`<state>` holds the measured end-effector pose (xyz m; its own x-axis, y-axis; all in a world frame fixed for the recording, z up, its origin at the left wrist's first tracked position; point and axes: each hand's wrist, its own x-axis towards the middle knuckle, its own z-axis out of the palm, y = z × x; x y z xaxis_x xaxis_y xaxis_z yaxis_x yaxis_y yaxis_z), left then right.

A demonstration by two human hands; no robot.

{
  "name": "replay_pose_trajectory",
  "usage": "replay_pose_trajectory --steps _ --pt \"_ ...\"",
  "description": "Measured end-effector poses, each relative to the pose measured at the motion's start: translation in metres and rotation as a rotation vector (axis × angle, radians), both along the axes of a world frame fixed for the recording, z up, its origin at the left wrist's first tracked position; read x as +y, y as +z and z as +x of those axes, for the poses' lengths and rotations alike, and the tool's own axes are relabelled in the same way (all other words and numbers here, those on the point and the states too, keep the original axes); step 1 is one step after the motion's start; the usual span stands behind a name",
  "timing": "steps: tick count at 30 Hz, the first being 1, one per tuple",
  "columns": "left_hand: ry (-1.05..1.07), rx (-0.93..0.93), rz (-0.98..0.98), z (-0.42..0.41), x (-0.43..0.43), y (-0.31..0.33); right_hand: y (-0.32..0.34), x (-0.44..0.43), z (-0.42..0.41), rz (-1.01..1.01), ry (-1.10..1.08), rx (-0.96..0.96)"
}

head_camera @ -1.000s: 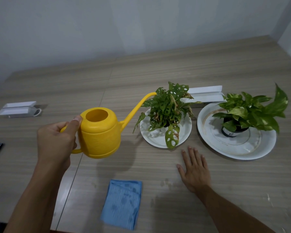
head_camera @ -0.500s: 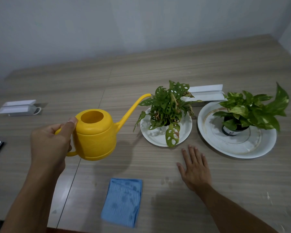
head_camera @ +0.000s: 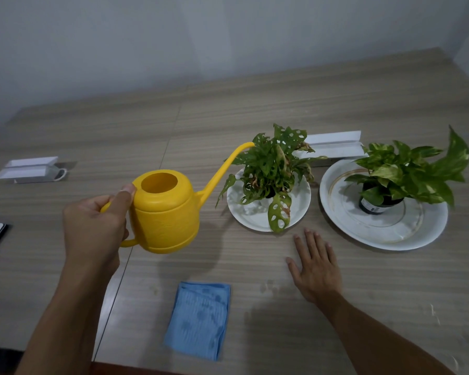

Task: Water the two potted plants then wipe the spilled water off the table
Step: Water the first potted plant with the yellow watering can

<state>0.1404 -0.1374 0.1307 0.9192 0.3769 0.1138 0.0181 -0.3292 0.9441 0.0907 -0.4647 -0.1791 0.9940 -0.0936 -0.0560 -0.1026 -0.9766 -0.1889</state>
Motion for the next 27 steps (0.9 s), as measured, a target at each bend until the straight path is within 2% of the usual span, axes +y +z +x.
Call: replay_pose_trajectory --steps 13,27 --pt "0.073 0.006 0.070 -0.004 0.006 0.007 0.001 0.000 0.000 -0.001 -0.009 0.009" --pt "0.080 0.001 0.062 -0.006 -0.010 0.011 0.002 0.000 0.001 -0.011 -0.008 0.017"
